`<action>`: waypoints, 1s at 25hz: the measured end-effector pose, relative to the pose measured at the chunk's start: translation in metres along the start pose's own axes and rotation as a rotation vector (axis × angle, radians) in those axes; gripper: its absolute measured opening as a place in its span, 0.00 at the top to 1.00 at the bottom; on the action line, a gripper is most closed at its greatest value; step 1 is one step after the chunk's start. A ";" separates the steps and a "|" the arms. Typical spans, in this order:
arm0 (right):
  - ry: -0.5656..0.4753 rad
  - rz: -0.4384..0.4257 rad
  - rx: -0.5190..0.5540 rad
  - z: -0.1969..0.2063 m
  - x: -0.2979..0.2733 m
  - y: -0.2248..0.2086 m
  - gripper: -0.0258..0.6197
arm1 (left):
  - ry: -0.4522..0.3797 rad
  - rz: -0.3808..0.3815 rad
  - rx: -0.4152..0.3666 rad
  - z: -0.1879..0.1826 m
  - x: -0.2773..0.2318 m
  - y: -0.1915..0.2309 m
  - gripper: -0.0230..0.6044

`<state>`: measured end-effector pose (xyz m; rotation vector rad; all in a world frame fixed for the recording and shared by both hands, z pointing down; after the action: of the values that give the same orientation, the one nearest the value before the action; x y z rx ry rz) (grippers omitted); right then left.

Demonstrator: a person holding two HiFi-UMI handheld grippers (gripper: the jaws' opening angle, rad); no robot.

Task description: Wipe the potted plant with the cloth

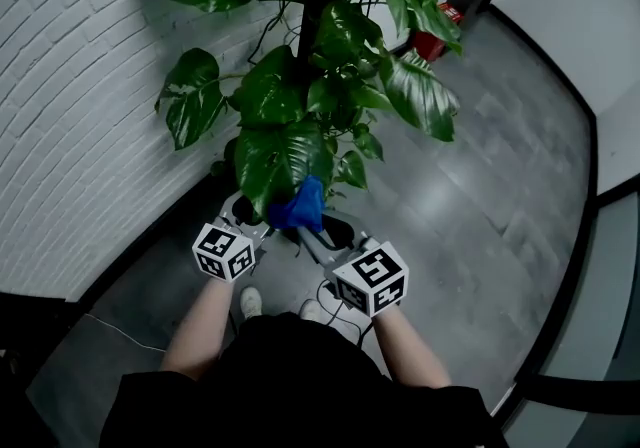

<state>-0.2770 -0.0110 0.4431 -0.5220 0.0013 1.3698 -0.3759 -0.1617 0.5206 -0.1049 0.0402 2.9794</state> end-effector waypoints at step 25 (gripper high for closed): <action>-0.156 -0.034 -0.023 -0.030 0.047 -0.048 0.80 | 0.035 -0.120 -0.016 0.004 0.005 -0.028 0.54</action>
<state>-0.2132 0.0175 0.4194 -0.4316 -0.1500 1.3754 -0.3762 -0.1334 0.5235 -0.1557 0.0142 2.8589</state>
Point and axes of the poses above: the fingertips, and each gripper's own axes: x backward along the fingers, y to its left, z out of its underside, the point moved 8 cm from there along x, backward along the fingers, and after that the axes turned 12 degrees about -x, right-handed, at the moved point
